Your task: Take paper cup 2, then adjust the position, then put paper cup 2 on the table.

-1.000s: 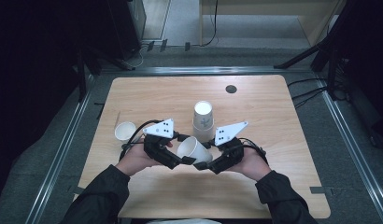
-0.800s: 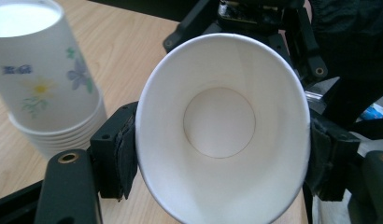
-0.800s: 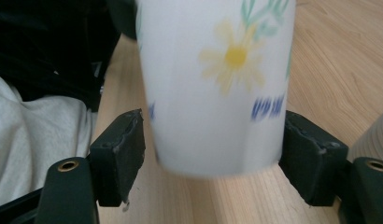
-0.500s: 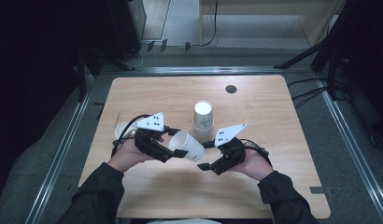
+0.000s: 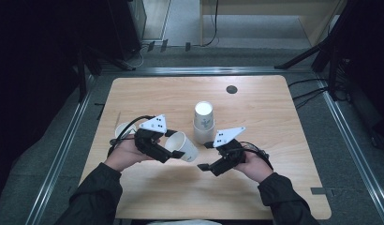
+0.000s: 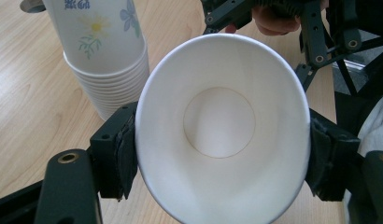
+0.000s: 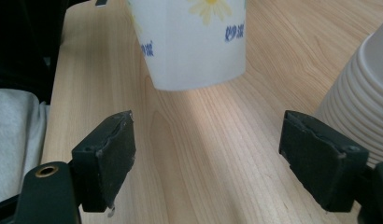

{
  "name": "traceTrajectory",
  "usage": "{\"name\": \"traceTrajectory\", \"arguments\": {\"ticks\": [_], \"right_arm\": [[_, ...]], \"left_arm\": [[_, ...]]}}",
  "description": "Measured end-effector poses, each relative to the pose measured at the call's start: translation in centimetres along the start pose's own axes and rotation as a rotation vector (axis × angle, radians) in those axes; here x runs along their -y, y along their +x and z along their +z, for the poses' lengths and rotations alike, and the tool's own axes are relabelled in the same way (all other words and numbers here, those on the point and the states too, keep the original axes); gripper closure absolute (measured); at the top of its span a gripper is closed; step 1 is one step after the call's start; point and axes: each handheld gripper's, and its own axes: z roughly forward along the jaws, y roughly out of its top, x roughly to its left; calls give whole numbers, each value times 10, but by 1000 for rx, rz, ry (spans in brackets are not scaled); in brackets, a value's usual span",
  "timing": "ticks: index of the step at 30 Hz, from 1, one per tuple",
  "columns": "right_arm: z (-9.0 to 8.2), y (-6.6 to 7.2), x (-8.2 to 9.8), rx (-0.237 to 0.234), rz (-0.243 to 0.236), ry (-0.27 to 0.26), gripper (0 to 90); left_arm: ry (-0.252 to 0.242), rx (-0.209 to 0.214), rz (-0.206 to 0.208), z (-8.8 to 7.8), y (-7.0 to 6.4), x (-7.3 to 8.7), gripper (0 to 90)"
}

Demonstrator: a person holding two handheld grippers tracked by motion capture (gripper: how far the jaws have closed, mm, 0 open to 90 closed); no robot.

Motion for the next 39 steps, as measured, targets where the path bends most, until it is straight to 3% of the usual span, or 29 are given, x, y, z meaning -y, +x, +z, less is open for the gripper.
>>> {"name": "traceTrajectory", "arguments": {"ticks": [7,11,16,30,39], "right_arm": [[-4,-3,2,25,13,-8,191],[-7,-6,2,32,21,-28,191],[-8,-8,3,47,20,-38,192],[-9,-11,2,42,5,-39,193],[-8,-11,4,37,-1,-26,193]], "left_arm": [[24,-12,-18,-8,7,5,247],[37,-44,-20,-12,9,8,248],[47,-36,-24,-17,12,11,248],[51,-68,-61,-34,22,18,248],[70,-117,-92,-47,32,22,248]]}}
